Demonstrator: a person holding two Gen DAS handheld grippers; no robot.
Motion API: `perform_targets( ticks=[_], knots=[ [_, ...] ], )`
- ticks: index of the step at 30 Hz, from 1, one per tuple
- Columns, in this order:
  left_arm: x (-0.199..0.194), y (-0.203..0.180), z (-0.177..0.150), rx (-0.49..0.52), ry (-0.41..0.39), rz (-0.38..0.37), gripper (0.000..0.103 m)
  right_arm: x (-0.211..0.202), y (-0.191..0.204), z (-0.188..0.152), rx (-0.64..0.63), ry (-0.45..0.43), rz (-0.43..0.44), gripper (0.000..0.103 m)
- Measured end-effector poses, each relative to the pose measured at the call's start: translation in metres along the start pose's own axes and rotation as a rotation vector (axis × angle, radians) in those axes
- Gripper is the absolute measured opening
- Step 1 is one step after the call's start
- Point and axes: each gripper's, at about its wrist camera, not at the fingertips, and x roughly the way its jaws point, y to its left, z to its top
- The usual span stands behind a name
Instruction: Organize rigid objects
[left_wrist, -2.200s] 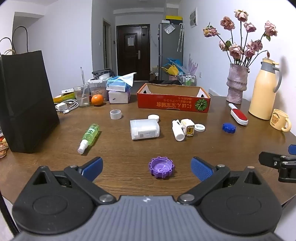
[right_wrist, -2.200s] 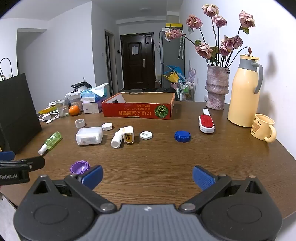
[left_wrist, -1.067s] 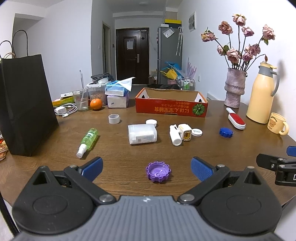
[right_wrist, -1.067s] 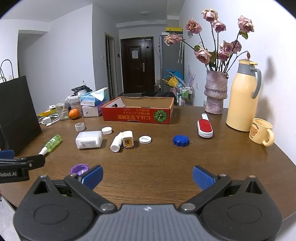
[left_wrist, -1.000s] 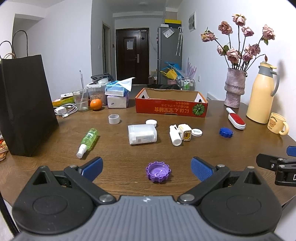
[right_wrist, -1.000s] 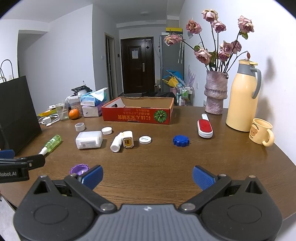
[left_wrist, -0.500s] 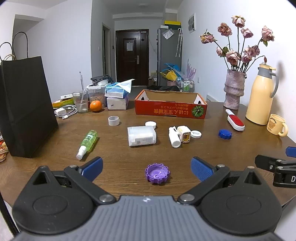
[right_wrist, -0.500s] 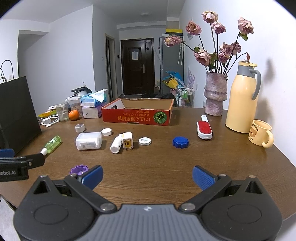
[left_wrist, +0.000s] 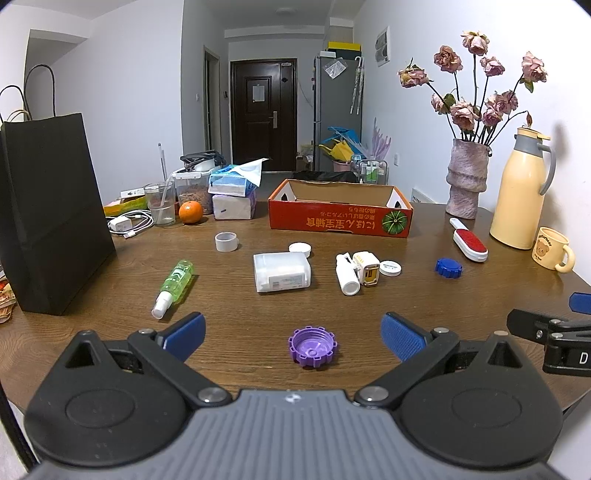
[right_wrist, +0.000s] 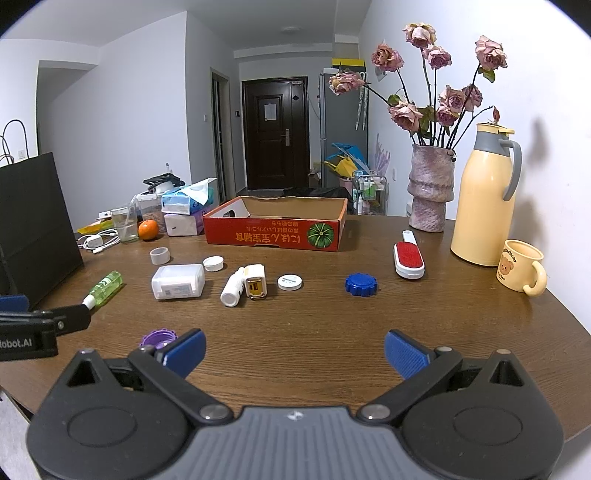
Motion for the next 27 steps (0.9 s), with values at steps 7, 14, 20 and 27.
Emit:
perform_targets(
  ticks=[7,14,20,27],
  knots=[
    [0.0,0.0,0.0,-0.001,0.0,0.0,0.103,0.0,0.0,0.0,0.0,0.001,0.0,0.103],
    [0.0,0.0,-0.001,0.0,0.0,0.0,0.103,0.0,0.0,-0.001,0.0,0.0,0.0,0.103],
    [0.007,-0.001,-0.001,-0.002,0.017,-0.013,0.103,0.005,0.001,-0.002,-0.003,0.012,0.0,0.103],
    [0.021,-0.002,-0.001,0.001,0.037,-0.015,0.103,0.017,0.0,-0.002,-0.001,0.031,0.003,0.103]
  ],
)
